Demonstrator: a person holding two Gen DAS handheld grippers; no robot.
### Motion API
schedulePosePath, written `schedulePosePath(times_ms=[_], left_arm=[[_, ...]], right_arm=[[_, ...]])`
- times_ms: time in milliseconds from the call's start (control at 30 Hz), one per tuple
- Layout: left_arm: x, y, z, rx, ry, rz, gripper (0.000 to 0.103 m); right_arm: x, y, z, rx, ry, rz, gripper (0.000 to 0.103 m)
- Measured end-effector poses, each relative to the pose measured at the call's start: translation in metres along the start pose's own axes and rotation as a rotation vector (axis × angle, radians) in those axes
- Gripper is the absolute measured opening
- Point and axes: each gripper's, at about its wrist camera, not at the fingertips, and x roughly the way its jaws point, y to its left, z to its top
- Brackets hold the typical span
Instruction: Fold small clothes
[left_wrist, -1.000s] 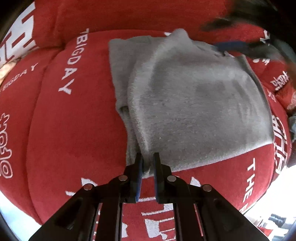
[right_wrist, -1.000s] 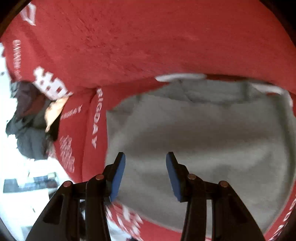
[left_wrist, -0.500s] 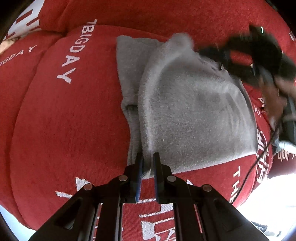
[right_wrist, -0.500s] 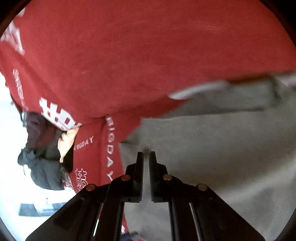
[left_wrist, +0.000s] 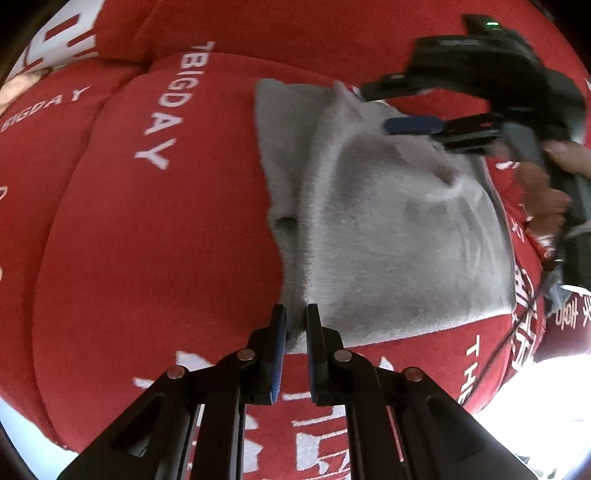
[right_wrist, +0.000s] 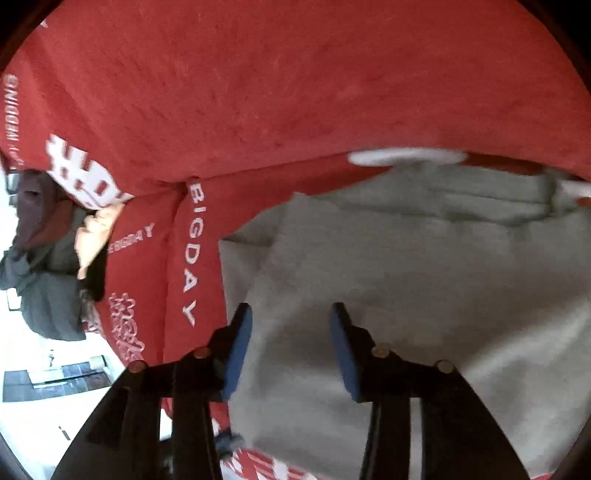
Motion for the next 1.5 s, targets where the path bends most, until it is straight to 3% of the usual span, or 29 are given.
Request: schedulePosePath(times_ms=[100,200,233,267,300,333,467,700,767,833,867,1000,1033,1067,1167,1300,1367,1433,1500], left_arm=[[-0.006,0.008,0.001,-0.027,0.015,0.037,0.01],[-0.012,0.014,0.001,-0.018,0.006,0.029,0.01],[-0.014,0.015,0.002,-0.018,0.012,0.011,0.022],[-0.015,0.016,0.003,-0.021,0.019,-0.004,0.056],[-0.018,0.017,0.004,-0.032,0.012,-0.012,0.071],[-0.022,0.017,0.005,-0.033,-0.013,-0.011,0.078],[-0.023,0.005,0.015,0.013,-0.01,-0.03,0.078],[0.009,-0.017,0.03,0.043,0.077,-0.105,0.077],[0.022,-0.019,0.032,0.035,0.117,-0.124,0.058],[0.031,-0.019,0.032,0.03,0.145,-0.133,0.053],[0.033,-0.019,0.032,0.029,0.149,-0.139,0.038],[0.036,-0.012,0.034,0.031,0.177,-0.142,0.018],[0.034,-0.01,0.035,0.022,0.184,-0.148,0.014],[0.031,-0.008,0.035,0.014,0.188,-0.154,0.014],[0.02,-0.012,0.028,0.053,0.187,-0.136,0.014],[0.031,-0.021,0.004,0.171,0.219,-0.021,0.014],[0.032,-0.019,-0.001,0.164,0.199,-0.026,0.014],[0.028,-0.018,0.0,0.142,0.188,-0.025,0.014],[0.023,-0.018,0.001,0.115,0.177,-0.009,0.014]], right_arm=[[0.039,0.004,-0.002,0.084,0.106,0.132,0.048],[0.034,0.026,-0.021,0.012,0.076,0.162,0.048],[0.026,0.028,-0.031,-0.019,0.063,0.157,0.048],[0.016,0.026,-0.042,-0.033,0.055,0.17,0.048],[0.009,0.022,-0.049,-0.029,0.054,0.193,0.052],[0.0,0.013,-0.063,-0.008,0.057,0.233,0.053],[-0.01,-0.026,-0.126,0.155,0.077,0.366,0.054],[-0.006,-0.098,-0.216,0.5,-0.003,0.431,0.054],[-0.004,-0.109,-0.224,0.543,-0.042,0.44,0.054],[-0.002,-0.118,-0.225,0.573,-0.081,0.451,0.054],[0.0,-0.121,-0.224,0.597,-0.1,0.468,0.054],[0.017,-0.13,-0.219,0.699,-0.115,0.544,0.05],[0.02,-0.131,-0.216,0.715,-0.106,0.56,0.04],[0.023,-0.131,-0.212,0.72,-0.092,0.55,0.007],[0.013,-0.123,-0.204,0.622,-0.072,0.485,0.008],[0.004,-0.119,-0.212,0.522,-0.025,0.409,0.007],[0.013,-0.13,-0.22,0.555,0.003,0.381,0.007],[0.019,-0.136,-0.224,0.593,-0.004,0.417,0.007],[0.014,-0.134,-0.223,0.552,0.02,0.418,0.008]])
